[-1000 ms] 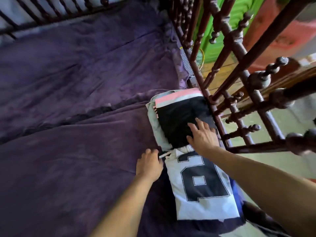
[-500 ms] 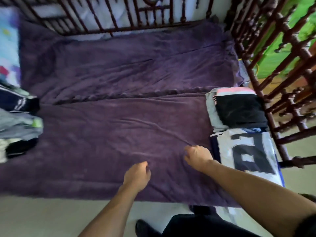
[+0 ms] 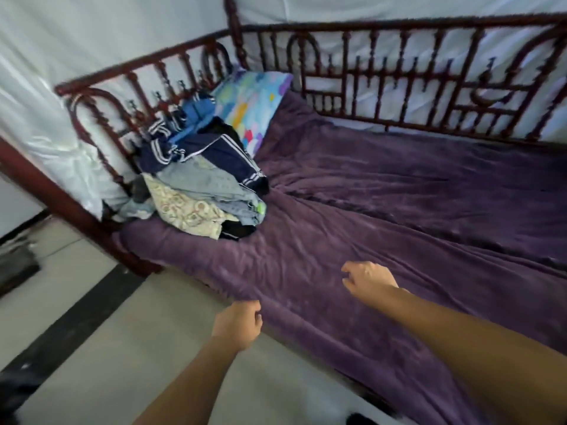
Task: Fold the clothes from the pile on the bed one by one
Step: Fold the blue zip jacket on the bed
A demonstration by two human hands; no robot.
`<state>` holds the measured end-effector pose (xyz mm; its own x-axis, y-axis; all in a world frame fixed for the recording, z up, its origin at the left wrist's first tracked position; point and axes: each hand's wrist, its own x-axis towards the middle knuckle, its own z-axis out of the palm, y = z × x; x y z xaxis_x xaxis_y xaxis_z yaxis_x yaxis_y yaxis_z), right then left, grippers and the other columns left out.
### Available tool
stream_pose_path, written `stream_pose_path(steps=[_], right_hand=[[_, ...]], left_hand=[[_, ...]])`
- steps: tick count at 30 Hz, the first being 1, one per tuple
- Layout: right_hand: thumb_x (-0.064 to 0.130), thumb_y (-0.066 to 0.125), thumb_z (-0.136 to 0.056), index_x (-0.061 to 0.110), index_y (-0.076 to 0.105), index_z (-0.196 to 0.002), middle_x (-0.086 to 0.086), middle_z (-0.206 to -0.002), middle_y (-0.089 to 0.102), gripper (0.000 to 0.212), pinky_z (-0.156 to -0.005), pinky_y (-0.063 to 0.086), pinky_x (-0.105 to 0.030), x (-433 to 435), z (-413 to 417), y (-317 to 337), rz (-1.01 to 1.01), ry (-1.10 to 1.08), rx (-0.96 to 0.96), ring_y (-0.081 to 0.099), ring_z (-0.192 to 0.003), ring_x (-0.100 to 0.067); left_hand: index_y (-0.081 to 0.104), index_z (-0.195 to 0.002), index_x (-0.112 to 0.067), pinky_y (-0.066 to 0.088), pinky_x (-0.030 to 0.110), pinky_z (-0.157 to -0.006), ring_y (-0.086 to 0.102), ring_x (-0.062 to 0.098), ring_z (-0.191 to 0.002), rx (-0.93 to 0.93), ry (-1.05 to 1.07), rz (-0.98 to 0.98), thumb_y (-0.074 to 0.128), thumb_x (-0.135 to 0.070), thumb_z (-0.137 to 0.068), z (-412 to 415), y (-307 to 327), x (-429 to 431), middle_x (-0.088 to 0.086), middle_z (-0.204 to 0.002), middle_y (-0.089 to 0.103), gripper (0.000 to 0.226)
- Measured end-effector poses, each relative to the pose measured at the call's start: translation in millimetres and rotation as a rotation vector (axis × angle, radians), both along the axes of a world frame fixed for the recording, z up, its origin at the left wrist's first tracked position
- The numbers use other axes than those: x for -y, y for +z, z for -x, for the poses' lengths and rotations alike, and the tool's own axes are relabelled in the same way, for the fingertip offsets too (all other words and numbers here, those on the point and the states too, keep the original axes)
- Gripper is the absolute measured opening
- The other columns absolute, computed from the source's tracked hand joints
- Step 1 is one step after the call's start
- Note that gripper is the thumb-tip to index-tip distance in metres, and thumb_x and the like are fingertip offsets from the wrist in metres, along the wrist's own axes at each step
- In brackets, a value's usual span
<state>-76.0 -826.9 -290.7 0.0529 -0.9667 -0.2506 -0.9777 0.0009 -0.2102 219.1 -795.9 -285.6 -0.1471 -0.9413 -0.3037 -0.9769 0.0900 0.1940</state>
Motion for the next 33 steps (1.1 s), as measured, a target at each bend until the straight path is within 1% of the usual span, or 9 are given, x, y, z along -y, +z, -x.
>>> stream_pose_path(steps=[7, 10, 14, 16, 20, 22, 27, 29, 33], right_hand=[[0.038, 0.045, -0.095, 0.024, 0.054, -0.124, -0.003, -0.122, 0.063, 0.033, -0.08, 0.045, -0.031, 104, -109, 3, -0.023, 0.104, 0.018, 0.061, -0.108, -0.028], [0.038, 0.045, -0.096, 0.025, 0.053, -0.126, -0.001, -0.123, 0.063, 0.034, -0.081, 0.045, -0.031, 158, -161, -6, -0.031, 0.131, 0.058, 0.06, -0.11, -0.026], [0.039, 0.046, -0.093, 0.024, 0.056, -0.119, -0.004, -0.12, 0.063, 0.032, -0.082, 0.046, -0.034, 233, -225, -21, -0.056, 0.134, 0.119, 0.06, -0.107, -0.027], [0.039, 0.047, -0.092, 0.028, 0.055, -0.124, -0.003, -0.122, 0.063, 0.035, -0.083, 0.046, -0.033, 268, -257, -22, -0.086, 0.132, 0.144, 0.06, -0.11, -0.026], [0.038, 0.048, -0.091, 0.029, 0.054, -0.126, -0.002, -0.123, 0.062, 0.037, -0.081, 0.046, -0.032, 332, -314, -17, -0.108, 0.166, 0.131, 0.06, -0.11, -0.025], [0.038, 0.048, -0.09, 0.03, 0.056, -0.125, -0.002, -0.122, 0.063, 0.036, -0.084, 0.048, -0.033, 360, -340, -14, -0.107, 0.18, 0.137, 0.06, -0.11, -0.026], [0.037, 0.05, -0.088, 0.029, 0.058, -0.12, -0.004, -0.117, 0.066, 0.033, -0.085, 0.05, -0.033, 431, -407, -16, -0.083, 0.126, 0.131, 0.061, -0.107, -0.028], [0.037, 0.05, -0.09, 0.029, 0.057, -0.12, -0.006, -0.117, 0.065, 0.033, -0.081, 0.047, -0.032, 455, -432, -24, -0.069, 0.078, 0.111, 0.061, -0.105, -0.028], [0.036, 0.051, -0.09, 0.029, 0.056, -0.123, -0.006, -0.118, 0.065, 0.034, -0.082, 0.05, -0.031, 499, -481, -38, -0.097, -0.045, 0.109, 0.062, -0.104, -0.026]], left_hand=[[0.054, -0.098, -0.02, 0.046, 0.034, -0.077, 0.06, 0.027, -0.098, 0.038, 0.061, -0.059, 0.041, -0.029, -0.094, -111, 8, 52, 0.005, -0.1, 0.063, 0.017], [0.052, -0.099, -0.02, 0.044, 0.034, -0.074, 0.06, 0.026, -0.096, 0.067, 0.116, -0.065, 0.04, -0.03, -0.095, -155, 10, 99, 0.006, -0.1, 0.062, 0.017], [0.054, -0.111, -0.019, 0.049, 0.035, -0.084, 0.059, 0.024, -0.101, 0.062, 0.203, -0.094, 0.04, -0.031, -0.096, -204, 17, 169, 0.005, -0.11, 0.061, 0.023], [0.054, -0.117, -0.019, 0.049, 0.035, -0.089, 0.058, 0.022, -0.104, 0.054, 0.203, -0.088, 0.042, -0.029, -0.096, -231, 24, 203, 0.004, -0.114, 0.061, 0.027], [0.059, -0.111, -0.02, 0.05, 0.033, -0.087, 0.06, 0.02, -0.103, 0.032, 0.234, -0.016, 0.045, -0.029, -0.095, -285, 39, 268, 0.0, -0.108, 0.064, 0.023], [0.059, -0.109, -0.021, 0.05, 0.035, -0.086, 0.061, 0.02, -0.1, 0.04, 0.237, -0.018, 0.045, -0.031, -0.095, -310, 41, 291, 0.0, -0.108, 0.065, 0.023], [0.056, -0.108, -0.02, 0.048, 0.034, -0.085, 0.059, 0.023, -0.103, 0.051, 0.206, -0.029, 0.044, -0.031, -0.094, -385, 30, 357, 0.004, -0.111, 0.063, 0.022], [0.056, -0.111, -0.02, 0.047, 0.034, -0.085, 0.059, 0.024, -0.104, 0.061, 0.173, -0.015, 0.044, -0.032, -0.094, -415, 22, 386, 0.004, -0.112, 0.063, 0.024], [0.056, -0.12, -0.022, 0.047, 0.034, -0.09, 0.057, 0.02, -0.108, 0.027, 0.097, 0.008, 0.045, -0.033, -0.095, -474, 14, 449, 0.0, -0.116, 0.062, 0.03]])
